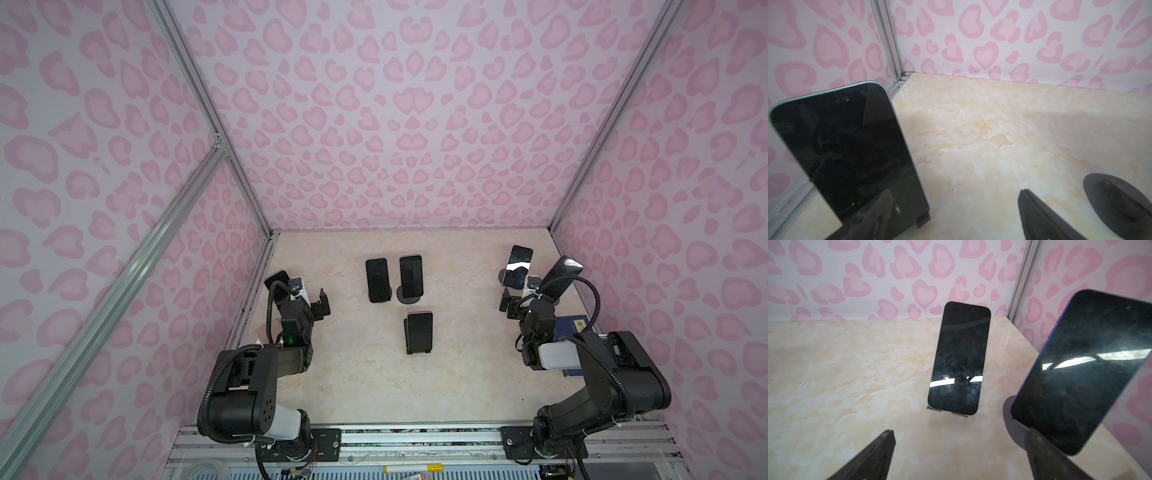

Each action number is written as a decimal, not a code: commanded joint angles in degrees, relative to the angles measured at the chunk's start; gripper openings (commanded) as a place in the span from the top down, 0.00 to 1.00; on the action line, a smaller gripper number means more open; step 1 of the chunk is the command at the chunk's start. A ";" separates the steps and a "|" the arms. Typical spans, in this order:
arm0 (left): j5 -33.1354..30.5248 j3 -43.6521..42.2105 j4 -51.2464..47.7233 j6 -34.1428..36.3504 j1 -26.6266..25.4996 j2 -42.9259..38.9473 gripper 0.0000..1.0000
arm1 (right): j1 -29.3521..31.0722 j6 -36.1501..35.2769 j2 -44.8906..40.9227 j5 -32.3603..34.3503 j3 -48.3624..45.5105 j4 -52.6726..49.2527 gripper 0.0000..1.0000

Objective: Remove the phone from the phone stand
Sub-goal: 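Move the right gripper toward the purple-cased phone while the left arm lifts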

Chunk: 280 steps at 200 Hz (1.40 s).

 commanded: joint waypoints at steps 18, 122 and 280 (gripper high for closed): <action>5.73 5.94 -13.65 2.21 -0.40 -9.14 0.02 | 2.56 -2.54 -8.84 2.46 8.34 -19.96 0.00; 18.92 26.66 -49.16 -32.66 -1.04 -32.55 0.02 | 15.78 19.55 -30.01 -1.22 29.31 -58.68 0.00; 35.62 8.93 -50.91 -50.10 -5.00 -40.96 0.03 | 20.65 35.51 -33.75 -3.86 26.61 -74.70 0.17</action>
